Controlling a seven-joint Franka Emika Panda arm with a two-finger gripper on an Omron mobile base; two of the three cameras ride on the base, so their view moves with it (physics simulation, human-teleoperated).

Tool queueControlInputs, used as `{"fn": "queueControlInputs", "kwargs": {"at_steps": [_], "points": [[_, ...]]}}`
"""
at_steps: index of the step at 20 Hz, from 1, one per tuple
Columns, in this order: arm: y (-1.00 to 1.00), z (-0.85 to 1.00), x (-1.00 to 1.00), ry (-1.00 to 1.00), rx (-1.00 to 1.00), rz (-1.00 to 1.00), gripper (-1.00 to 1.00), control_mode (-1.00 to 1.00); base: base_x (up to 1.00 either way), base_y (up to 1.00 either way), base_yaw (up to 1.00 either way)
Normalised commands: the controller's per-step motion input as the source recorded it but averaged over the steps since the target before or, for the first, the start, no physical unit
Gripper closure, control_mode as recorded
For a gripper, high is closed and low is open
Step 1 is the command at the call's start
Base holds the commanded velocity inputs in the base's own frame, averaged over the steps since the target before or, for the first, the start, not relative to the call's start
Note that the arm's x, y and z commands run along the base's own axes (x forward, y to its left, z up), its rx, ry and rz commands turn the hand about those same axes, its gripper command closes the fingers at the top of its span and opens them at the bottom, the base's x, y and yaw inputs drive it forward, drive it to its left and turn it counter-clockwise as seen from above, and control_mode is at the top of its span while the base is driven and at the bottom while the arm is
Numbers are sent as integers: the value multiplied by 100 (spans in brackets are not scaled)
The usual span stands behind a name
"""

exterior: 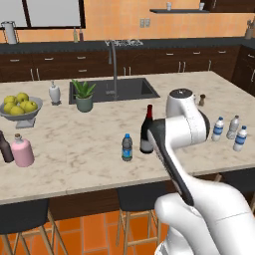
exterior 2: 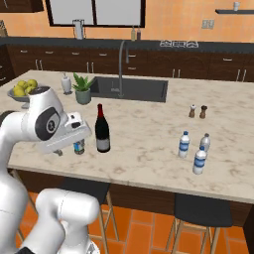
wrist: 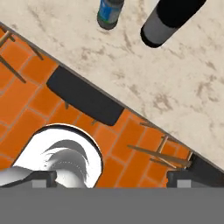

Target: Move the plastic bottles in the middle to the plastics group, and the glass bottles in the middle to the glass group.

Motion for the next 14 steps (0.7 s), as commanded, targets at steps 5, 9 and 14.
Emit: {"fn": "queueControlInputs", "kwargs": {"at_steps": [5,9,14], "points": [[98,0,0,-5,32,-32,-100,-100,0,0,0],[90,0,-13,-10,16,-56,-100,-100,0,0,0],[57,0,5,-2,1,-65,-100,-100,0,0,0]]}}
